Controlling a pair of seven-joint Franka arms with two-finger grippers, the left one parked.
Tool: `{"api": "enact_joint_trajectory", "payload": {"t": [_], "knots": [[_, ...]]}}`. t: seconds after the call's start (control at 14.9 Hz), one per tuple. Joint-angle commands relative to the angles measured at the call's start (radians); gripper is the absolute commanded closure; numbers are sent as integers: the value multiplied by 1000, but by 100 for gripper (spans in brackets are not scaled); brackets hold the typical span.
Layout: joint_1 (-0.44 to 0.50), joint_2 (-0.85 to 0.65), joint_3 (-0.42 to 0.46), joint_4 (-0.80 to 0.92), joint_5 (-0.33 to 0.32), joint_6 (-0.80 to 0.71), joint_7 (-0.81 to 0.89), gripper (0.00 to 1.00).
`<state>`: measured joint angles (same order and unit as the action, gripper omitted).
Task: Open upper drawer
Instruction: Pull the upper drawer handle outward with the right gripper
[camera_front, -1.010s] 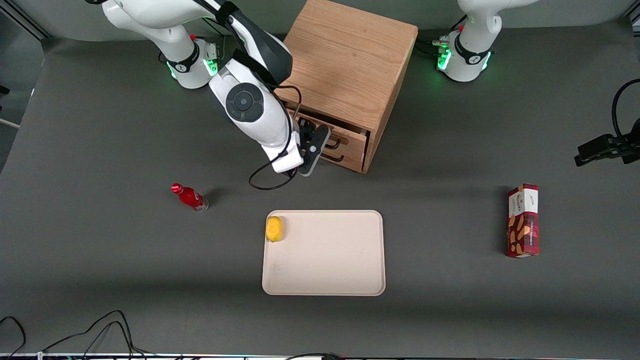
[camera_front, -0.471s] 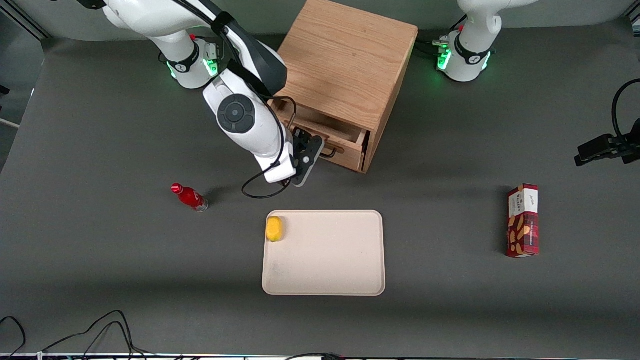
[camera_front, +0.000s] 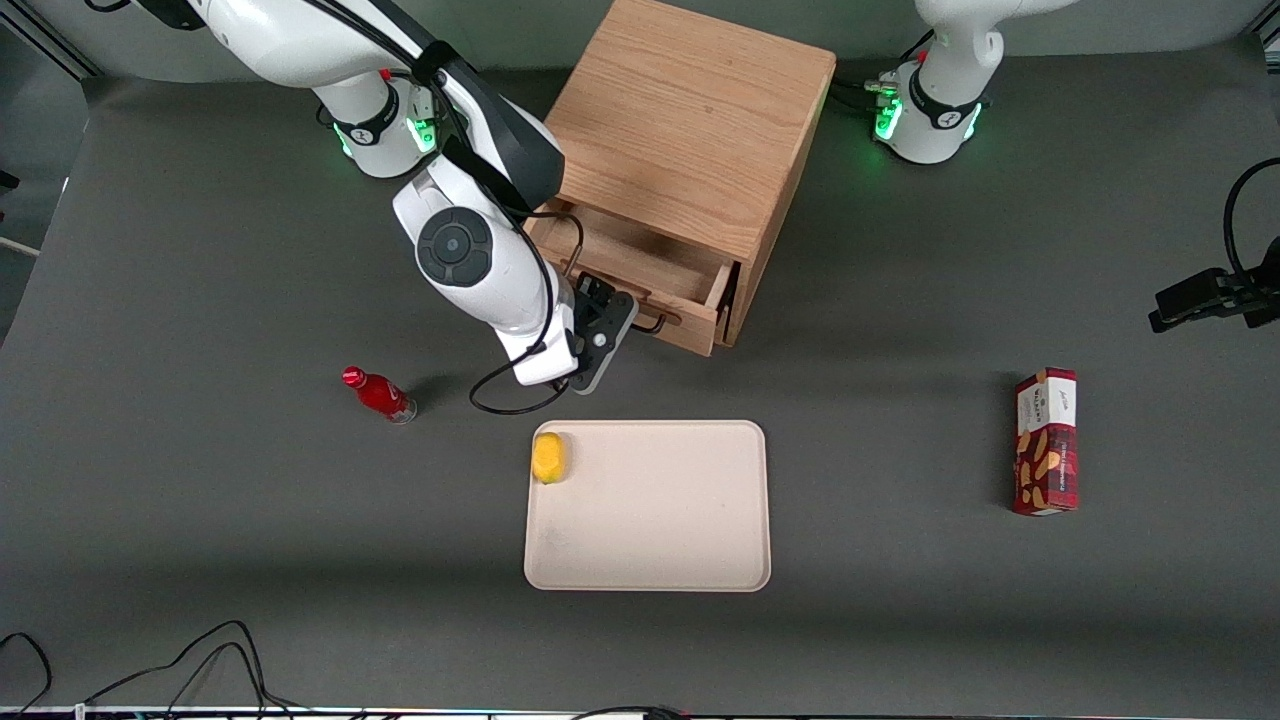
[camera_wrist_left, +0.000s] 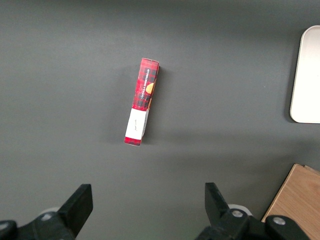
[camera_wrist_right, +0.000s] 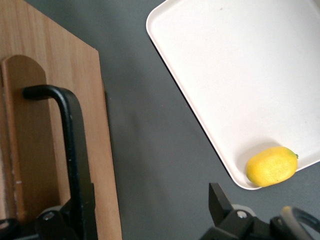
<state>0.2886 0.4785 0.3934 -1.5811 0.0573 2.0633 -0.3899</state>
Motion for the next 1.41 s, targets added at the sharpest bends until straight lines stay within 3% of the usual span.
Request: {"api": "enact_joint_trajectory", "payload": {"t": [0.0, 1.35], "knots": [[-12, 35, 7, 44, -27, 3, -13, 0], [-85, 123, -2, 197, -47, -9, -76, 0]]}}
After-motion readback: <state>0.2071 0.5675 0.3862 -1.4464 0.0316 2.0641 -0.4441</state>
